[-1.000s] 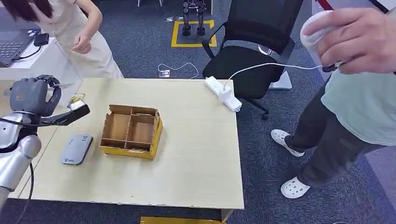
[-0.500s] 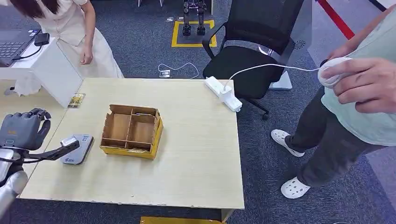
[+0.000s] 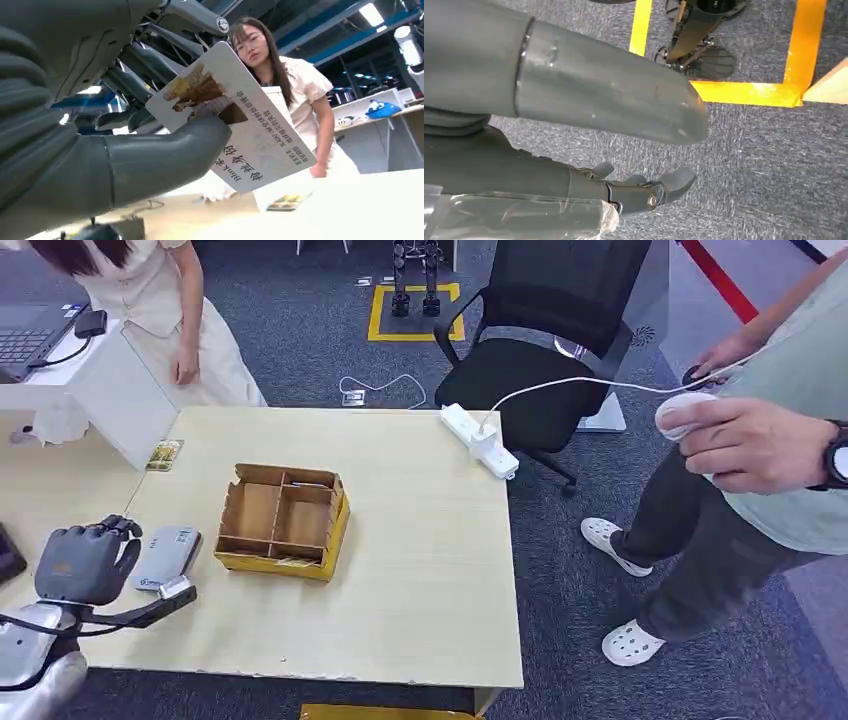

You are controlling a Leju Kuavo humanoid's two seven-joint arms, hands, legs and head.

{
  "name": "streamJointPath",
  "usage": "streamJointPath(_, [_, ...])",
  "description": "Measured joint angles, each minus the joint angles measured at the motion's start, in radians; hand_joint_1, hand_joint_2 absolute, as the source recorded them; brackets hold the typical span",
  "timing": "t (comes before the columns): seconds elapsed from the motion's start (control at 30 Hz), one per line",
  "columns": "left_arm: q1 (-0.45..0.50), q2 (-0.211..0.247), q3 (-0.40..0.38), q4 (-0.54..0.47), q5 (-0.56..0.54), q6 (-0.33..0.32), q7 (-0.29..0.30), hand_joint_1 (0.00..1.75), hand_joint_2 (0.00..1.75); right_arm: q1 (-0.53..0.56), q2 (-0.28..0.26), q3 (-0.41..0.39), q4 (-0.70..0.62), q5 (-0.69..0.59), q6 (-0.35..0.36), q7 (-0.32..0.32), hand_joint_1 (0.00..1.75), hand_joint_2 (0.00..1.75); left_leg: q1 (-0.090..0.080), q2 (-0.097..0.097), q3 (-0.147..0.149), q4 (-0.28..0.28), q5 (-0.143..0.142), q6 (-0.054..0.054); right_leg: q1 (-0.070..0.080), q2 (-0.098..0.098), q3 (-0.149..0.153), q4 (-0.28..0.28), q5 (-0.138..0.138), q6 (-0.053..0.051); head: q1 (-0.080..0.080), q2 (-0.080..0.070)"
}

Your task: Pass the card to the sensor for recognition and then transmit it.

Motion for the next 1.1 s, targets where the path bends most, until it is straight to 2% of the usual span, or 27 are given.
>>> streamJointPath(0.17, [-0.006,-0.051,-0.016,0.027,-0.014,0.04,0.015,1.75,1.75,0.0,-0.008,0.017,-0.002,-0.02,-0.007,-0.003,0.0,0.0,0.0,0.0,0.0,0.0,0.0,0.0,0.0,0.0,0.0,0.0,0.0,0.0,0.0,0.0])
streamJointPath(0.47, [-0.04,-0.098,-0.017,0.078,-0.054,0.128,0.056,1.75,1.75,0.001,-0.016,0.04,-0.002,-0.043,-0.027,-0.003,0.0,0.0,0.0,0.0,0.0,0.0,0.0,0.0,0.0,0.0,0.0,0.0,0.0,0.0,0.0,0.0])
streamJointPath(0.73, [-0.078,-0.128,-0.007,0.143,-0.072,0.145,0.07,1.75,1.75,0.001,-0.02,0.063,-0.002,-0.061,-0.037,-0.004,0.0,0.0,0.0,0.0,0.0,0.0,0.0,0.0,0.0,0.0,0.0,0.0,0.0,0.0,0.0,0.0])
streamJointPath(1.1, [-0.124,-0.166,-0.007,0.299,-0.232,0.179,0.175,1.75,1.75,-0.008,-0.023,0.096,0.0,-0.091,-0.054,-0.016,0.0,0.0,0.0,0.0,0.0,0.0,0.0,0.0,0.0,0.0,0.0,0.0,0.0,0.0,0.0,0.0])
